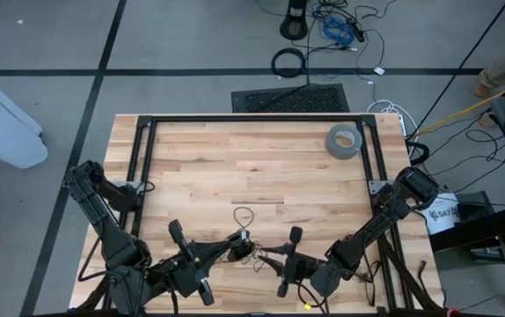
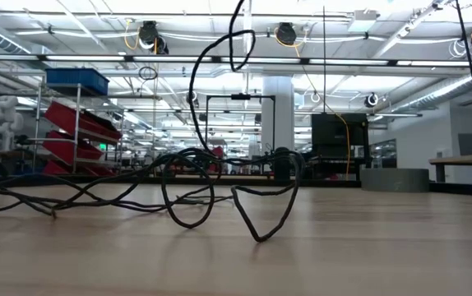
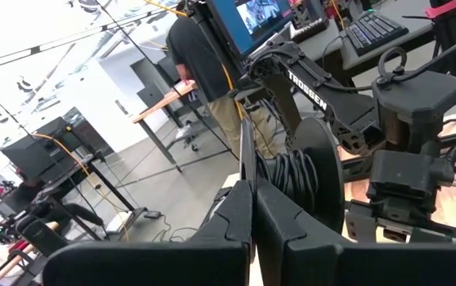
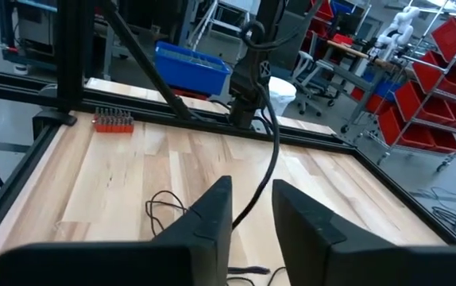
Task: Coil cords
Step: Coil the black wire onto the spool
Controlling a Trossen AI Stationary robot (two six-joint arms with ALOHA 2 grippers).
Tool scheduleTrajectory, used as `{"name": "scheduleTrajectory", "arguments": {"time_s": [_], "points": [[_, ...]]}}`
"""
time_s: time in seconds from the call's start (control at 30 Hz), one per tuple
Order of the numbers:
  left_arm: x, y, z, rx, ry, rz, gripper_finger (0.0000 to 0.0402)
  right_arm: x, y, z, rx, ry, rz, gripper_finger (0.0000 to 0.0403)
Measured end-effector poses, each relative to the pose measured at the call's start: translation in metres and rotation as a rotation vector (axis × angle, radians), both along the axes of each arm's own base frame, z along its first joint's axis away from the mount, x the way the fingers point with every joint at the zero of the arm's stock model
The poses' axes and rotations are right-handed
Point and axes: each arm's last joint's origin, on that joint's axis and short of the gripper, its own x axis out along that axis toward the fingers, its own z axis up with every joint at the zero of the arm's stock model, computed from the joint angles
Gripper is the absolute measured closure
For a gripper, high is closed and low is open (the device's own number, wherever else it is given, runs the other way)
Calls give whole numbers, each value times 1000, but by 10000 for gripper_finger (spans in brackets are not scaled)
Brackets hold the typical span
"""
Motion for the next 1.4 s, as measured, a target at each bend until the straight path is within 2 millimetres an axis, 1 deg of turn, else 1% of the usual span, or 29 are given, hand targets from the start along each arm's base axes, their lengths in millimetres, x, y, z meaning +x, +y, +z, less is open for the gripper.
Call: {"name": "scheduleTrajectory", "arguments": {"time_s": [0.13, 0.37, 0.57, 0.8, 0.9, 1.0, 1.17, 1.27, 1.33, 1.4], "points": [[0, 0, 0, 0, 0, 0, 400, 0, 0, 0, 2, 0, 0, 347], [0, 0, 0, 0, 0, 0, 400, 0, 0, 0, 2, 0, 0, 398], [1, 1, 0, -11, -5, 2, 400, 1, 0, 0, 30, -6, 20, 402], [8, 6, 1, -64, -34, -33, 400, 9, -9, 4, 91, -58, -10, 402], [13, 10, 2, -67, -37, -37, 400, 18, -7, 2, 98, -83, 23, 403], [17, 14, 2, -66, -36, -32, 400, 34, 0, -1, 86, -80, 44, 403], [21, 18, 2, -63, -33, -18, 400, 66, 22, -6, 13, -37, 72, 403], [21, 18, 2, -63, -33, -27, 400, 83, 36, 4, -56, 12, 74, 403], [20, 17, 2, -64, -32, -43, 400, 90, 43, 14, -98, 59, 73, 403], [19, 15, 1, -63, -31, -50, 400, 92, 49, 26, -130, 103, 62, 403]]}}
